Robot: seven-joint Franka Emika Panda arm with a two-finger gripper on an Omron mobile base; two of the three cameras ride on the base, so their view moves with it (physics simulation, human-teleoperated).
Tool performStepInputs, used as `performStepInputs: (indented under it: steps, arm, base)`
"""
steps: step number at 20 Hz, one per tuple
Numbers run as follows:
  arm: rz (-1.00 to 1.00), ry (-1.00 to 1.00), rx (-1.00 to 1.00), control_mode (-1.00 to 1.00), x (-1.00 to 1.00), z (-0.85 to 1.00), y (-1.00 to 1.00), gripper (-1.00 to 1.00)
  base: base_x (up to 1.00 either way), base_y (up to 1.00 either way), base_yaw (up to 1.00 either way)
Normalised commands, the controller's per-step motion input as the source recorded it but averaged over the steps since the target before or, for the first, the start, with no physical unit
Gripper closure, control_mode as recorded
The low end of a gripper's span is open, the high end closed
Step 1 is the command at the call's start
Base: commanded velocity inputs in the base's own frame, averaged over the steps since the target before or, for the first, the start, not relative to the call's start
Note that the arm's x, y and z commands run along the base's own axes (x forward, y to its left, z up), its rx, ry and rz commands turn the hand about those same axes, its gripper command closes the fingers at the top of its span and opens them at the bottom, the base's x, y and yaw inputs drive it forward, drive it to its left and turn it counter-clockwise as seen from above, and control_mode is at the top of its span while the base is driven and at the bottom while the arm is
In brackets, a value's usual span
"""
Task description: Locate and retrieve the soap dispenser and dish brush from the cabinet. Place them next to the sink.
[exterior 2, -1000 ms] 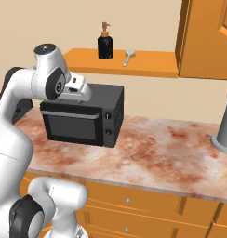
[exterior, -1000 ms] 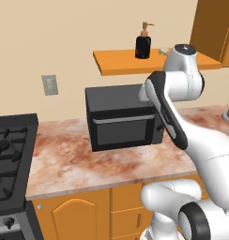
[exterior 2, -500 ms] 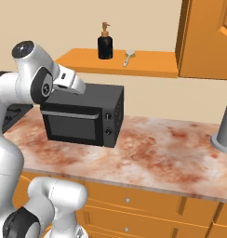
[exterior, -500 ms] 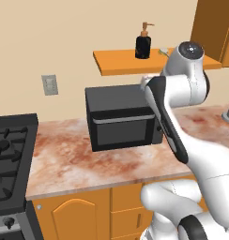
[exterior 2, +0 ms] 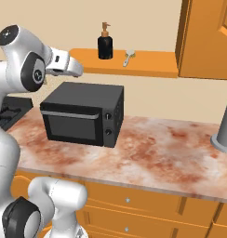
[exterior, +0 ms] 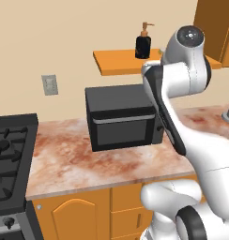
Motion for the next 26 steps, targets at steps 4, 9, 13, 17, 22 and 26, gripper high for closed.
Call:
performStepInputs:
  steps: [4,9,13,17,22,26]
  arm:
    - [0.0,-0.1,-0.05,-1.0,0.18,0.46,-0.08,-1.0]
    - [-0.04,-0.01,0.01,-1.0,0.41,0.15,-0.08,-1.0]
    - [-0.01,0.0,0.01,-1.0,0.6,0.0,-0.16,-1.0]
    - [0.0,0.0,0.05,-1.0,0.71,0.0,-0.33,-1.0]
    - [0.01,0.0,0.11,-1.0,0.82,-0.02,-0.29,-1.0]
    - [0.1,0.0,0.08,-1.0,0.72,-0.05,-0.01,-1.0]
  base:
    - [0.0,0.0,0.0]
    - [0.0,0.0,0.0]
    - [0.0,0.0,0.0]
    - [0.0,0.0,0.0]
    - [0.0,0.0,0.0]
    - [0.0,0.0,0.0]
